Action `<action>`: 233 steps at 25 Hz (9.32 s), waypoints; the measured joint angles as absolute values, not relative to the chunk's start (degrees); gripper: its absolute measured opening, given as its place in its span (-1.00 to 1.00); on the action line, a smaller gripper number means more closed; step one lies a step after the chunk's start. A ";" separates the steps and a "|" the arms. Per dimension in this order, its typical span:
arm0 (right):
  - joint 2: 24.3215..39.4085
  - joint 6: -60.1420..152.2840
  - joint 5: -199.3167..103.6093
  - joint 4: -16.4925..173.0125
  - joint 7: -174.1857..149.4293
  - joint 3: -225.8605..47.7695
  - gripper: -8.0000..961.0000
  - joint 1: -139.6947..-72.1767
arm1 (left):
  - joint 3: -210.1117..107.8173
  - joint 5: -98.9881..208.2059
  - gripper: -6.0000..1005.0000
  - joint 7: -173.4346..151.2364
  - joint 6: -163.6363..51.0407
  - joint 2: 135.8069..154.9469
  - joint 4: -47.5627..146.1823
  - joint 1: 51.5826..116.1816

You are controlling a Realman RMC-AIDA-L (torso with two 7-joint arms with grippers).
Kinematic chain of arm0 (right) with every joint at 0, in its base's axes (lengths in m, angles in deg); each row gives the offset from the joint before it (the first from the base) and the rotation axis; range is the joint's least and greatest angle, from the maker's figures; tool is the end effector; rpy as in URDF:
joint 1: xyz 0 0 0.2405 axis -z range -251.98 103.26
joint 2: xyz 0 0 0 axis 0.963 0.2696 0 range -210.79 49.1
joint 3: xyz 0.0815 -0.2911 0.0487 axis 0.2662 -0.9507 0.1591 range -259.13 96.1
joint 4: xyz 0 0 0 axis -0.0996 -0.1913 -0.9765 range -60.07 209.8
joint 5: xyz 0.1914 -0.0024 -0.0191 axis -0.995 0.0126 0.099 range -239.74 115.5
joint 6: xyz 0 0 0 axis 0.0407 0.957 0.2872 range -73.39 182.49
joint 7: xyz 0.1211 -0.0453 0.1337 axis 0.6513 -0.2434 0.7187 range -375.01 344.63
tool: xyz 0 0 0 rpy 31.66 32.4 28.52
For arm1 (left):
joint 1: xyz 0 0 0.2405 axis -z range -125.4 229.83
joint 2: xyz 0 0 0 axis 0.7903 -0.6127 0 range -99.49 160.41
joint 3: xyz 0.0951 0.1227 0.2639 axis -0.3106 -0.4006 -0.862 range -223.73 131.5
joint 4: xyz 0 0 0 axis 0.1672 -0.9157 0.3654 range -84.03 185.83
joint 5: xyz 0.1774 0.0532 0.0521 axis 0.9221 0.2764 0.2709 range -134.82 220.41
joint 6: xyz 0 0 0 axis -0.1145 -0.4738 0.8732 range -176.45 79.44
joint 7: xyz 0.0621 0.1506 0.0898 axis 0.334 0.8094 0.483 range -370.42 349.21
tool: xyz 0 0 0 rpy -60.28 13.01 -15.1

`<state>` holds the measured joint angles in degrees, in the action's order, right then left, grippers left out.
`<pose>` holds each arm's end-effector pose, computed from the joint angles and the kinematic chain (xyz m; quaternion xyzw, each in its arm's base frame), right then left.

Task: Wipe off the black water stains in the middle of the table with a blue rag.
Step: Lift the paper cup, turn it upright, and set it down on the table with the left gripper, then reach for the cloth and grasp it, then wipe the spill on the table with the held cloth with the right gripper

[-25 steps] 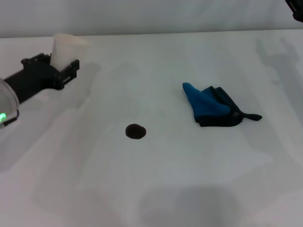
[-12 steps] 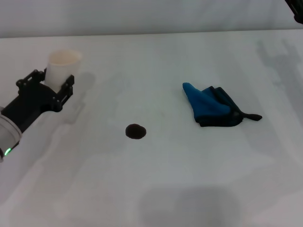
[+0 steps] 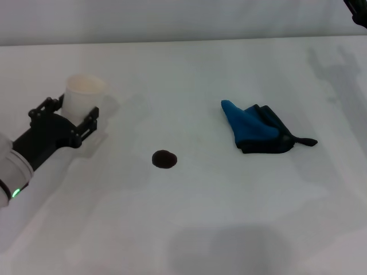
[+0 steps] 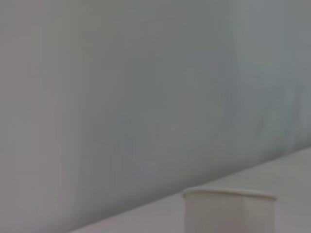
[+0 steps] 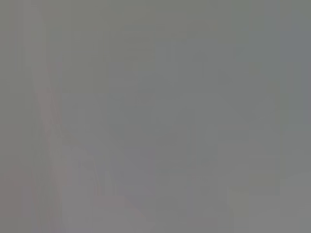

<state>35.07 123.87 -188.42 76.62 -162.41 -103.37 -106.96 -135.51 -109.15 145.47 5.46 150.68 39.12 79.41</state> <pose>0.3514 0.4282 0.0409 -0.6116 0.3001 0.4152 0.6029 -0.3229 0.3822 -0.1080 -0.8573 -0.1839 -0.2157 0.4297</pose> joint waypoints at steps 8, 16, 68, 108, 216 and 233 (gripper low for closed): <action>35.08 123.92 -188.48 76.53 -162.41 -103.32 0.78 -107.07 | -138.86 -109.35 0.39 145.51 1.66 150.81 39.35 79.73; 35.12 123.96 -188.51 76.53 -162.41 -103.49 0.78 -107.23 | -138.94 -109.51 0.42 145.55 1.38 150.78 39.48 79.19; 34.96 126.99 -188.13 75.74 -162.41 -103.74 0.77 -106.44 | -143.98 -110.45 0.76 143.32 5.22 150.48 38.70 72.90; 33.79 110.13 -172.97 100.07 -131.94 -125.44 0.76 -104.84 | -136.66 -124.89 0.76 143.42 36.95 150.19 40.20 55.55; 35.34 107.19 -143.95 115.48 -80.27 -189.18 -0.84 -116.21 | -135.15 -124.98 0.76 130.11 32.54 150.25 47.31 67.42; 35.35 93.06 -147.85 114.28 -81.39 -196.71 -0.84 -117.27 | -133.97 -124.99 0.76 130.11 32.54 150.25 46.86 67.53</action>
